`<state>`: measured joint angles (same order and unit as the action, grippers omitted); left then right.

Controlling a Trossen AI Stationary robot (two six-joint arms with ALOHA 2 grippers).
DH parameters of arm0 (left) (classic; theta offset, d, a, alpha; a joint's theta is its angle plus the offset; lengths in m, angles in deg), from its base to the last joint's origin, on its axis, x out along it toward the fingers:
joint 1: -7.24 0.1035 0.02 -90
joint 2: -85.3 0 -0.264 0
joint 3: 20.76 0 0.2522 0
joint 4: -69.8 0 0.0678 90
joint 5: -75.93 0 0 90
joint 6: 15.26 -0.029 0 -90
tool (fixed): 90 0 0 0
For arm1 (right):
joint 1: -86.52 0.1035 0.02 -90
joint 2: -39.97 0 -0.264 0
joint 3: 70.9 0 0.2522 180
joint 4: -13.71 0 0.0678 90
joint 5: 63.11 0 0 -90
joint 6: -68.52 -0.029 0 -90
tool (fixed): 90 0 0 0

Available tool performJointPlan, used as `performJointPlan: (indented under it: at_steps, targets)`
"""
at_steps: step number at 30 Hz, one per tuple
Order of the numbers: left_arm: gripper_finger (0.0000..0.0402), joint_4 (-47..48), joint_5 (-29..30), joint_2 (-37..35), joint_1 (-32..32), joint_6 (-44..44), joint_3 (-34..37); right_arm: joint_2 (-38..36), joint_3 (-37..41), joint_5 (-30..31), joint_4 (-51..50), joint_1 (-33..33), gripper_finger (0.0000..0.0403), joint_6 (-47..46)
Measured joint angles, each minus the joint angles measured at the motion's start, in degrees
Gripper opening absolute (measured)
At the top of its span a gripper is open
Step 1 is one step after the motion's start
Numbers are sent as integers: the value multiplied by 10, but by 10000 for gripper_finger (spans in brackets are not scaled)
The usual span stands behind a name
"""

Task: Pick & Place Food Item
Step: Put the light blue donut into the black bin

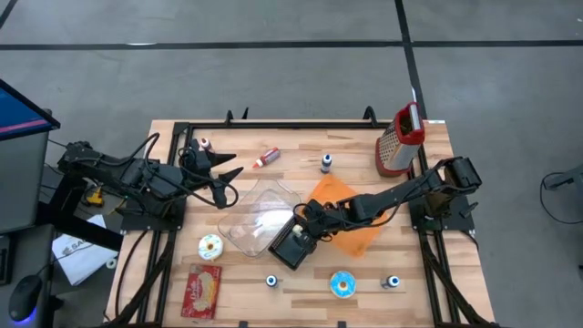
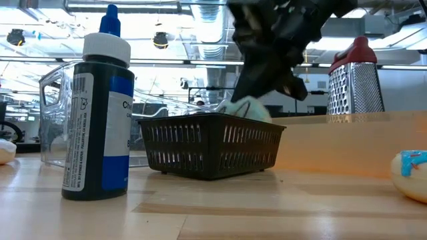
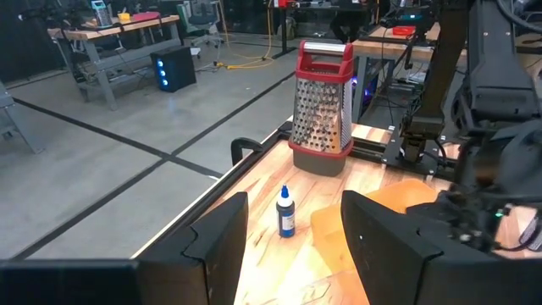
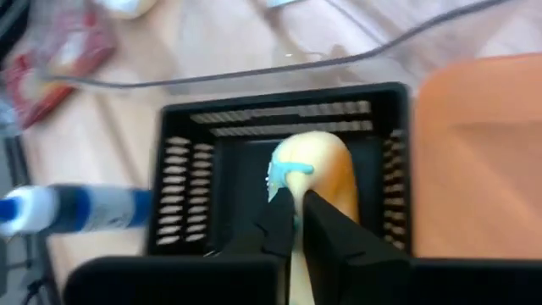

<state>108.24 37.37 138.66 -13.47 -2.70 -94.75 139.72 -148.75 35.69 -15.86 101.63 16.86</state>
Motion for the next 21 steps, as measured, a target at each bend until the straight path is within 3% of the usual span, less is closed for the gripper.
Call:
performJointPlan:
  at_steps: [6,21]
  targets:
    - [186,11,-2,0,0,14,0,-8,-12,-27,27,8,16,3]
    - [186,28,-1,0,0,31,0,32,-8,-22,27,4,10,11]
